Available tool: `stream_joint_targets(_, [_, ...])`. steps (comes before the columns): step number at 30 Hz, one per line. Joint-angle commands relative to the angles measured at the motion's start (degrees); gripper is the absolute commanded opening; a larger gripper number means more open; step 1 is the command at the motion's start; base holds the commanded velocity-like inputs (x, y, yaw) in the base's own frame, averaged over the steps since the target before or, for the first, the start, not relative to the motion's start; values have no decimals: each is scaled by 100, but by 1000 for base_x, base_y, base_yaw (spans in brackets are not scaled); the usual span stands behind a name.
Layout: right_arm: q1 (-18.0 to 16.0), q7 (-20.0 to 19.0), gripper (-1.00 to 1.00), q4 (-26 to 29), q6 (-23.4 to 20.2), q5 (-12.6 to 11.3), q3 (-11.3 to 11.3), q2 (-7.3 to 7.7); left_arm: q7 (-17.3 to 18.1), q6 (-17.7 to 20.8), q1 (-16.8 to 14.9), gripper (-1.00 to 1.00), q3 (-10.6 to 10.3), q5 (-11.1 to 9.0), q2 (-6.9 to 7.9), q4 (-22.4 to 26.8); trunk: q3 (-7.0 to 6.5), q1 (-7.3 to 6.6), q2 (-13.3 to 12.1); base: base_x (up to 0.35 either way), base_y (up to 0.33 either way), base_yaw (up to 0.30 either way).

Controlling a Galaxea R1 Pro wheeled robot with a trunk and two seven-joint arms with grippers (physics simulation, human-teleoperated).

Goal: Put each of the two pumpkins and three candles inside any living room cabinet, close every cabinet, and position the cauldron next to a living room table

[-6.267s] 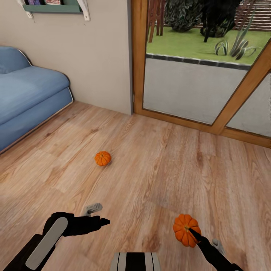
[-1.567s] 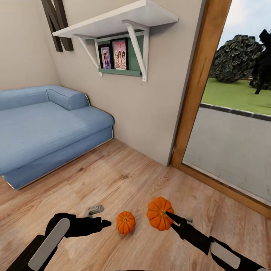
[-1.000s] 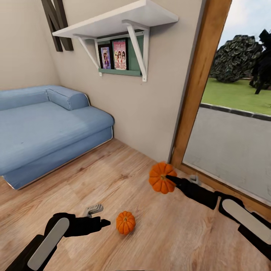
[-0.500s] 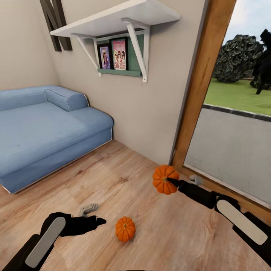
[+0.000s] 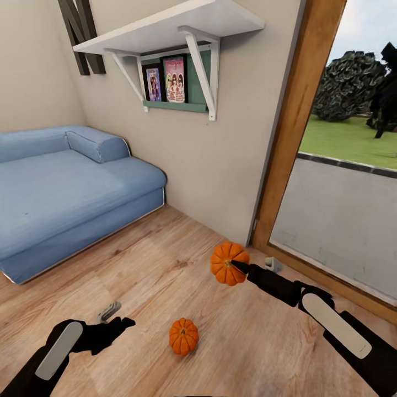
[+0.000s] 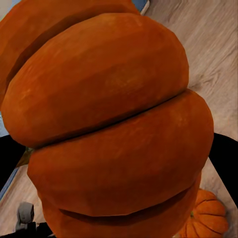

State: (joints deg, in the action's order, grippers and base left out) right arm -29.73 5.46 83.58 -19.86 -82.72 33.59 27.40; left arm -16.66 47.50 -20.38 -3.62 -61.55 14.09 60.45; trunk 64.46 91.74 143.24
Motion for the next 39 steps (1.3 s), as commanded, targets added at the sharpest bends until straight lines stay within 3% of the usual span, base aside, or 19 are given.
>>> stream_joint_targets(1, [-7, 58, -100, 12, 0, -48, 7, -19, 22, -19, -12, 100, -11, -66, -28, -68, 5, -1, 3, 0, 0, 0])
stream_joint_targets(6, [-7, 76, -100, 33, 0, -43, 9, -60, 458, -89, -39, 100, -7, -76, -54, -262, 116, 12, 9, 0, 0, 0])
stream_joint_targets(12, [-7, 62, -100, 47, 8, -42, 22, -68, 616, -99, -45, 100, -7, -83, -46, -286, 249, 27, 17, 0, 0, 0])
stream_joint_targets(20, [-7, 45, -100, 54, 61, -6, 92, -87, 1358, -175, -43, 100, -7, -5, -23, -284, 426, 48, 28, 0, 0, 0])
stream_joint_targets(25, [-7, -77, -100, 187, -24, 97, 110, -250, 1513, -329, -65, 100, 9, 129, 108, -157, 448, 51, 30, 0, 0, 0])
stream_joint_targets(33, [-7, -256, -100, 359, 53, 56, 98, -513, 1329, -512, -63, 100, 59, -124, 145, -61, 448, 51, 30, 0, 0, 0])
stream_joint_targets(39, [-7, -271, -100, 376, 60, 54, 96, -708, 1322, -514, -63, 100, 55, -129, 147, -51, 448, 51, 30, 50, 0, 0])
